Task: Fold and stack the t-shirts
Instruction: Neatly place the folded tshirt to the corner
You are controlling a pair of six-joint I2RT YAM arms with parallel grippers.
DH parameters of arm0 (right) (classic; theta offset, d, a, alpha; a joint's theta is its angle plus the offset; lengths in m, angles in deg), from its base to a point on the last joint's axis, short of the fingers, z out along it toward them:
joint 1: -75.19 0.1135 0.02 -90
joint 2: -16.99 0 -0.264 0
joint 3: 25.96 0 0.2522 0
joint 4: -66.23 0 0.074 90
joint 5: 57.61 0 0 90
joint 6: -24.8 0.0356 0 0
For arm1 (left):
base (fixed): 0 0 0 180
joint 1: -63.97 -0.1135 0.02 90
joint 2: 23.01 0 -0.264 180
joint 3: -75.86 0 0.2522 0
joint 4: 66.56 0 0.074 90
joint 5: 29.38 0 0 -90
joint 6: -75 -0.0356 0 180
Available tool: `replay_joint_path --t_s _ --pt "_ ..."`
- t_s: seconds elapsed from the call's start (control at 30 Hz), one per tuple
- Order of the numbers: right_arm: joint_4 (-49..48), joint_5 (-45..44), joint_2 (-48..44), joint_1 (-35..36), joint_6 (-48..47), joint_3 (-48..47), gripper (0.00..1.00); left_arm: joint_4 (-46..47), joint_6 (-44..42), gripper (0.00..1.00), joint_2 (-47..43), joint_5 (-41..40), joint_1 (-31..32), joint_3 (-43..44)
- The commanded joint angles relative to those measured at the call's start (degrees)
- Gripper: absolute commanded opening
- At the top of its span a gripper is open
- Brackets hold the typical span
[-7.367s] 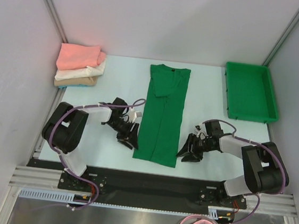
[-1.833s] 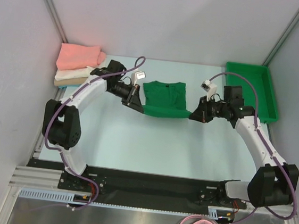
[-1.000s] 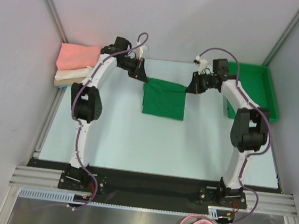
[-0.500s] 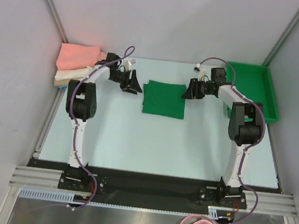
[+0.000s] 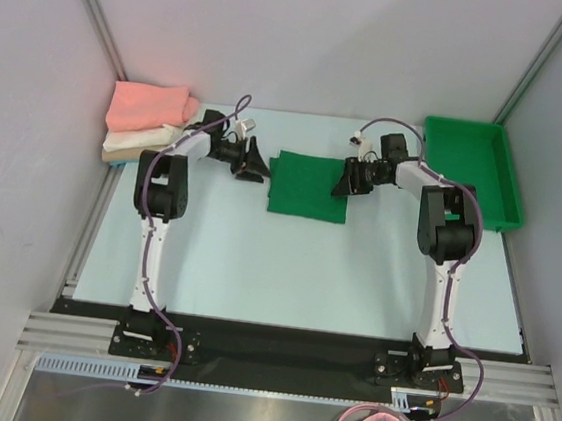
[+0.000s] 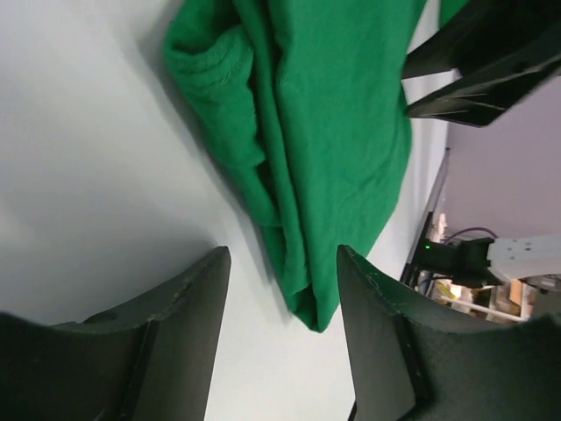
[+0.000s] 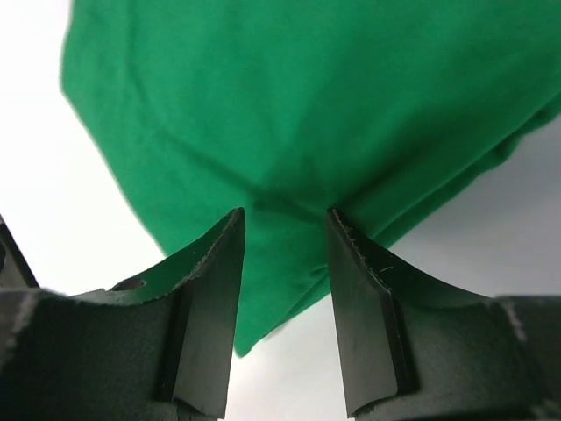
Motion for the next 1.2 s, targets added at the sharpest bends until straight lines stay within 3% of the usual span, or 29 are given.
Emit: replay_joint_path --t_s 0.0,0.37,0.5,0.53,0.63,0.67,0.9,1.03,1.17 --pt "1.85 -1.16 2.09 -0.62 1.03 -4.19 0.46 1.67 2.76 0.59 4.05 0.71 0.96 4.74" --pt "2.83 -0.81 4.03 -0.62 2.53 -5.95 0.46 0.08 5.66 0.49 11.80 2.47 6.93 15.29" --pt "3.00 -0.72 3.94 -0.62 2.27 -5.69 0.46 0.00 5.75 0.31 11.89 2.83 7.12 14.85" --pt "3.00 -0.81 3.51 -0.70 2.18 -5.52 0.46 -0.26 5.05 0.17 11.63 2.57 7.03 14.59" --pt "5.10 -1.16 0.62 -0.88 -0.18 -5.25 0.45 -1.05 2.78 0.00 8.65 1.34 5.98 11.78" --pt "6.94 -1.60 -1.05 -0.88 -1.24 -4.99 0.45 -2.97 1.37 0.00 7.68 0.64 5.19 10.99" --pt "9.24 -14.50 -21.96 -0.62 -9.42 5.63 0.47 -15.81 -15.50 0.00 -2.51 -21.93 3.60 14.41" --pt "13.02 -13.91 -31.55 -0.53 -7.50 11.51 0.47 -18.98 -21.93 0.01 -7.17 -38.26 3.60 15.81" --pt "9.43 -10.31 -40.43 -0.44 -4.60 19.87 0.48 -19.08 -26.23 0.00 -9.19 -51.35 3.69 17.31"
